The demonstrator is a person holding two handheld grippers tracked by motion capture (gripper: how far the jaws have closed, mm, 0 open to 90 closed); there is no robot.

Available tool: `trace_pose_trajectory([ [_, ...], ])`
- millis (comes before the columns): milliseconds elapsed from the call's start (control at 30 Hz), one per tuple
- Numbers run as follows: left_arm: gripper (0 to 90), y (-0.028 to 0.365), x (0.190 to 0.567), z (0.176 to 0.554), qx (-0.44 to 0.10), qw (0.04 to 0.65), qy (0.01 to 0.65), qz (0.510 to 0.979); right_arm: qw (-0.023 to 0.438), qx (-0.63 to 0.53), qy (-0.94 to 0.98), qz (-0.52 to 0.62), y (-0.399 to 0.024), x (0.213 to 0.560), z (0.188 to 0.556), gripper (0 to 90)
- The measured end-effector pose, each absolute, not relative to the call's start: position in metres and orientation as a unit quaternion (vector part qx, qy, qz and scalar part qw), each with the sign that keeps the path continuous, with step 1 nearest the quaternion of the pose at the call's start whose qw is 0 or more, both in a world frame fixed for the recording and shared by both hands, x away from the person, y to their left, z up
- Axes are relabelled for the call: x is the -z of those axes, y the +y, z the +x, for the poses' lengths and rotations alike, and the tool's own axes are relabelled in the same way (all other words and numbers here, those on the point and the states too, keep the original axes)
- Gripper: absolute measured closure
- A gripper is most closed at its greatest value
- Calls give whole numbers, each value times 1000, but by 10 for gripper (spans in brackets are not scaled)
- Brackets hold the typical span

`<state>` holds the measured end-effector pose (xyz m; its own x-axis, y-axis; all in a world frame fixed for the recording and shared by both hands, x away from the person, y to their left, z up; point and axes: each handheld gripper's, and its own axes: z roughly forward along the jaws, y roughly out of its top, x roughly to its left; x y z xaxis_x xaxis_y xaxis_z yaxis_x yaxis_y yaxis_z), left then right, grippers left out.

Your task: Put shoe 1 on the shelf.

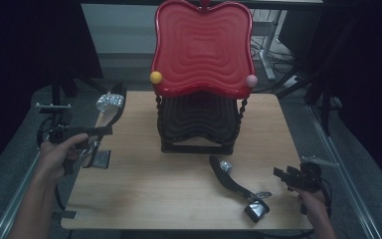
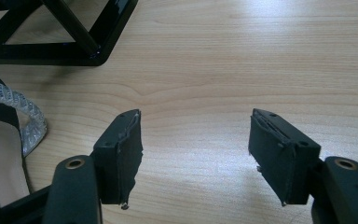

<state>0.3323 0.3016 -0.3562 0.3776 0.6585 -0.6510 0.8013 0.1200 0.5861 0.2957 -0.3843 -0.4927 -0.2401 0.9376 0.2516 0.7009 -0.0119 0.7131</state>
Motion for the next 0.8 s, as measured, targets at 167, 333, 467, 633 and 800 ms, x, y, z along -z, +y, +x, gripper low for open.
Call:
trace_pose_trajectory([
  [167, 423, 306, 340, 335, 67, 526, 548, 647, 151, -387, 687, 596, -383, 493, 296, 348],
  [333, 423, 307, 323, 340, 62, 536, 542, 645, 150, -387, 688, 595, -382, 493, 296, 348],
  [467, 423, 304, 309, 344, 65, 549, 536, 638, 149, -387, 687, 597, -383, 493, 296, 348],
  [633, 423, 297, 285, 349, 59, 562, 524, 637, 149, -388, 688, 595, -382, 493, 296, 348],
  [800, 423, 286, 259, 358, 51, 563, 517, 643, 149, -386, 689, 595, -382, 493, 296, 348],
])
